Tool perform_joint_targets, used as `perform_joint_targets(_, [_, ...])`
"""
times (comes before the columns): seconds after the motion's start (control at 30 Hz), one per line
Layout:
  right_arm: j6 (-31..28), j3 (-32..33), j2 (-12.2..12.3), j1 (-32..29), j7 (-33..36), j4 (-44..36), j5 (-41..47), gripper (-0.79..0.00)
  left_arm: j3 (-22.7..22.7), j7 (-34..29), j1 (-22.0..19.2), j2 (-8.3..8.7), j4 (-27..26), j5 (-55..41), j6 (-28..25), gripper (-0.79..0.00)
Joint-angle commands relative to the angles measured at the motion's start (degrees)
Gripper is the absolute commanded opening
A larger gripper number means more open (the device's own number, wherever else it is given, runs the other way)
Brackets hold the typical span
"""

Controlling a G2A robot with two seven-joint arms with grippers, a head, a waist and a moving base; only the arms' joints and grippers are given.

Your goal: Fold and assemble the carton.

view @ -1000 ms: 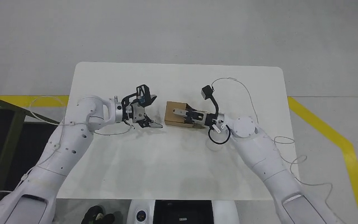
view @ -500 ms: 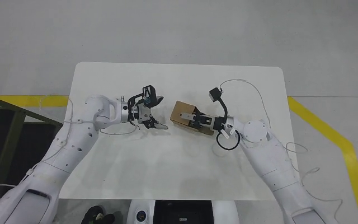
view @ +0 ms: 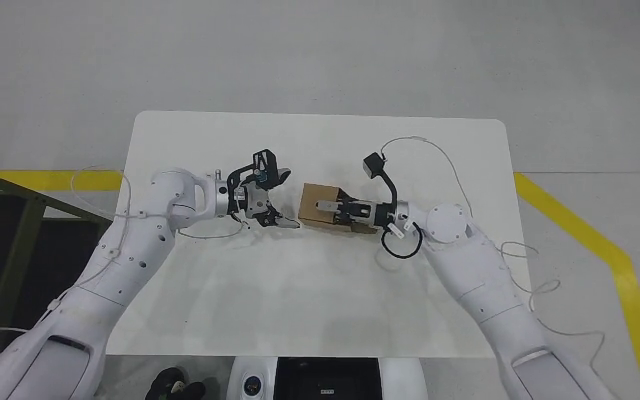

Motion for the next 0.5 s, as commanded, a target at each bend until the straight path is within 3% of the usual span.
perform_joint_targets(0.0, [-0.64, -1.22, -0.54, 1.79, 0.9, 2.07, 0.71, -0.563, 0.0, 0.0, 0.0, 0.0, 0.0, 0.0, 0.0, 0.0])
perform_joint_targets(0.27, [-2.94, -6.02, -3.08, 7.03, 3.0, 9.48, 3.87, -0.557, -1.34, -0.37, 0.94, 0.36, -1.52, 1.43, 1.86, 0.0])
perform_joint_targets(0.47, [-2.49, -7.52, -4.25, 8.31, 1.3, 12.66, 4.74, -0.548, -2.69, 2.94, 3.29, 0.87, -2.78, 3.93, 0.17, 0.0])
